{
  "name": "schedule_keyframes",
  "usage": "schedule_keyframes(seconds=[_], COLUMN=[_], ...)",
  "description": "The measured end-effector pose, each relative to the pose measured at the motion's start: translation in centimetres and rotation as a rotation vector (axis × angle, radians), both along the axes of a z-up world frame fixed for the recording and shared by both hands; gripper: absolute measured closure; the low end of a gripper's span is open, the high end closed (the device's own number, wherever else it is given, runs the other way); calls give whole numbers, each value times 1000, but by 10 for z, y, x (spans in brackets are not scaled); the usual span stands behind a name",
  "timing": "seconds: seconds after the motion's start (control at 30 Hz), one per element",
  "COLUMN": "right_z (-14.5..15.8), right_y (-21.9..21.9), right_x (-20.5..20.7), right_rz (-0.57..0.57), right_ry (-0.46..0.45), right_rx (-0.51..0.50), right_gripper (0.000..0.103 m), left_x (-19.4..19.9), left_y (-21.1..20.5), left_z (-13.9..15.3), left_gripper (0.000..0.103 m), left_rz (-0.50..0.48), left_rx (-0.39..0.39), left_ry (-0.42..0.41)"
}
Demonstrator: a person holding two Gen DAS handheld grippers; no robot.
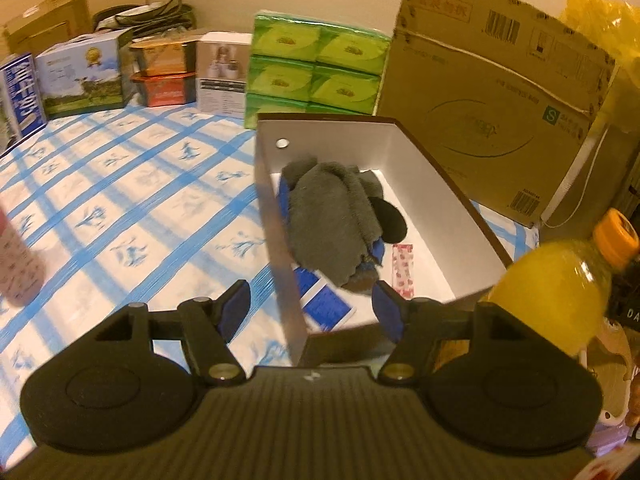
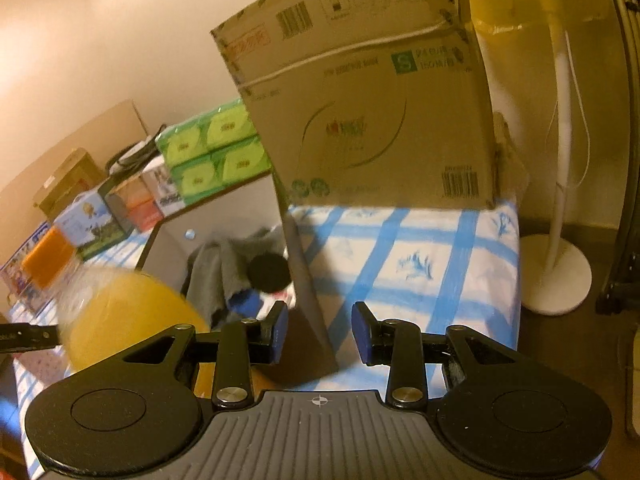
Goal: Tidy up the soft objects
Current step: 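Move both tools back to the items beside the juice bottle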
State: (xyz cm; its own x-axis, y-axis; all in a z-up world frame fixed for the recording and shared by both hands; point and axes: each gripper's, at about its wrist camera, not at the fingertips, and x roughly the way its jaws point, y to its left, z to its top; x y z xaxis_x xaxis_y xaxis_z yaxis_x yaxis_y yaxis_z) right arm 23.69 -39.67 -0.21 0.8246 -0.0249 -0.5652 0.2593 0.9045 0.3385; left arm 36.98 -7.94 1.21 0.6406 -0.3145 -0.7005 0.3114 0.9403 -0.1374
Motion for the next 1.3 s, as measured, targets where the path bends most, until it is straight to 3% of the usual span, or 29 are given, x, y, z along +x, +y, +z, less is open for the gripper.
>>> schedule_keyframes(seconds=[0.4,0.73,0.9,1.3], right_z=[-16,-52,-66,-91], right_y=[44,106,124,127], right_x=[-44,-43,-34,-14], right_rz=[139,315,345,311], right_ry=[95,177,191,222], right_rx=[49,106,105,129], right_gripper=[64,51,46,41], left_x=[-68,-105,-113,-107], left_y=[85,113,113,75], left_z=[4,-27,-53,-103], left_gripper=[39,39,39,39], left_rz=[175,257,254,122], left_rx=[1,12,-6,-14], left_ry=[4,68,139,252])
